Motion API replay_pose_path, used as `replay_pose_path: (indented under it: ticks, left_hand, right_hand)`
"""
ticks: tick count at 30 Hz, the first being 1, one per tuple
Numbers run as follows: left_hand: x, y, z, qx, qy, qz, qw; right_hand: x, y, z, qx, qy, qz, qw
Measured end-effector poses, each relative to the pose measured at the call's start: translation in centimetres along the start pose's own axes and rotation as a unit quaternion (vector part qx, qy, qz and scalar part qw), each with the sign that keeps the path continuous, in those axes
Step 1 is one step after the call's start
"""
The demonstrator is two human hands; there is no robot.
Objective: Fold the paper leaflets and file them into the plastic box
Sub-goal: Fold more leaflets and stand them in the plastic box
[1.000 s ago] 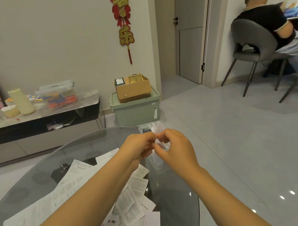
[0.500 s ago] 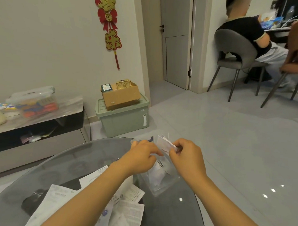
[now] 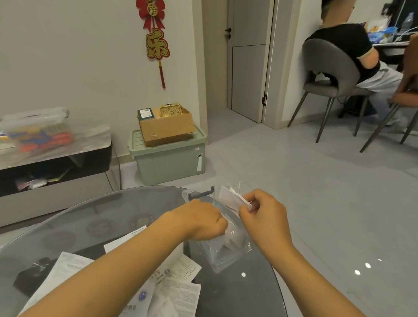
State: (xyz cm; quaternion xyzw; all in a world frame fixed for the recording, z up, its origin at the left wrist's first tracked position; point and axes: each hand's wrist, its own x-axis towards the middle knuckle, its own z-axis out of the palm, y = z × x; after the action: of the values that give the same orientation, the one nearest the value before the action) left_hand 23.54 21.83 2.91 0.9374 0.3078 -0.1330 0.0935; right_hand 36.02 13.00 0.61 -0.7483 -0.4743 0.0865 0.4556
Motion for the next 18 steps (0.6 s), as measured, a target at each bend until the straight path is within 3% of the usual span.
replay_pose_path:
  ticks: [7,12,18]
  left_hand:
    - [-1.3,-1.1,0.9,0.026,0.078,0.063,0.995]
    - [-1.1,-1.0,0.7,-0.052,0.067,0.034,0.996]
    - [-0.4,0.2,0.0,0.011,0.053,0.021,0.998]
  right_hand:
    - [-0.1,-0.2,0.3,0.005,-0.002,-0.008,1.0]
    - [-0.1,-0.1,0.3,0.019,0.0,0.001,1.0]
    - [-0.1,-0.1,0.2,0.033,0.007,0.01,0.999]
